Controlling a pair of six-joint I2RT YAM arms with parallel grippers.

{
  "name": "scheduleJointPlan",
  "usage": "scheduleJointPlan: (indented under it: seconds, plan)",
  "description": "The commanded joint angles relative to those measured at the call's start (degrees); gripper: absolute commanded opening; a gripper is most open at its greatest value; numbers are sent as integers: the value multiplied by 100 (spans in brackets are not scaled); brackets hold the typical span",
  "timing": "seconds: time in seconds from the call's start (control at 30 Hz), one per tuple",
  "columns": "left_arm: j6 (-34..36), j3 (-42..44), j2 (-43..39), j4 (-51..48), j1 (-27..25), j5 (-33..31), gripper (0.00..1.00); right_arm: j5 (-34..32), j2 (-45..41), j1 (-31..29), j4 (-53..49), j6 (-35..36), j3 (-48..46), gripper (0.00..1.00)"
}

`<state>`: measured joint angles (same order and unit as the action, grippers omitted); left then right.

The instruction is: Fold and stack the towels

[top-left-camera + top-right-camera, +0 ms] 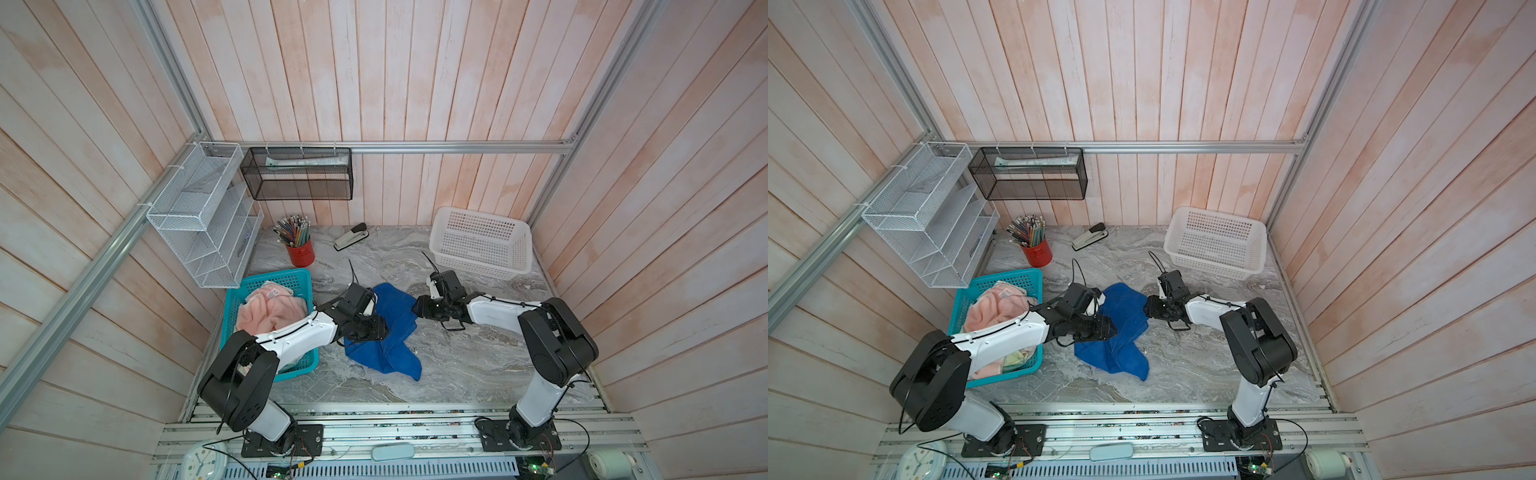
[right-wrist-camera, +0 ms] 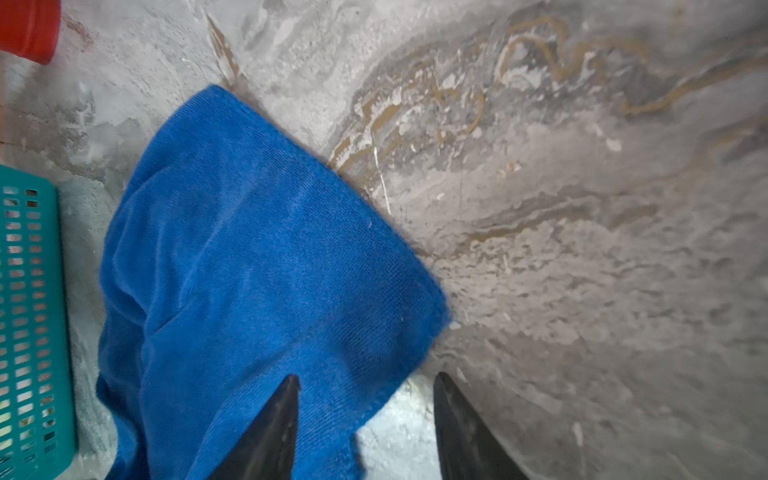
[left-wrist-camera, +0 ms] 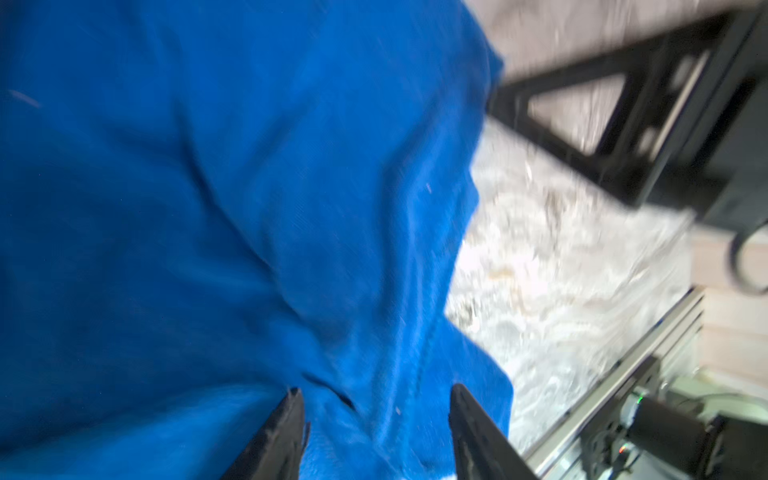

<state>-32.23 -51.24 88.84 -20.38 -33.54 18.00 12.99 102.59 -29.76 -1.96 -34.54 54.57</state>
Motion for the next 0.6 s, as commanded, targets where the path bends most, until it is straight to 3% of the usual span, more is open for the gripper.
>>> scheduleJointPlan:
  seconds: [0.0,0.2,0.43,0.57]
  plan:
    - [59,-243,193,257,130,288,58,-122,240,-42,-72,-131,301,54]
    - [289,-524,565,136,317,421,58,-476,747,-115,-732,-88,970,52]
    - [571,-1274,808,-77,1074,-9,59,-903,1093,-324,-1026,104,1432,22]
    - [997,-2268,1587,-290,1260,-355,61,-1050,1150,-335,-1137,213,1595,13]
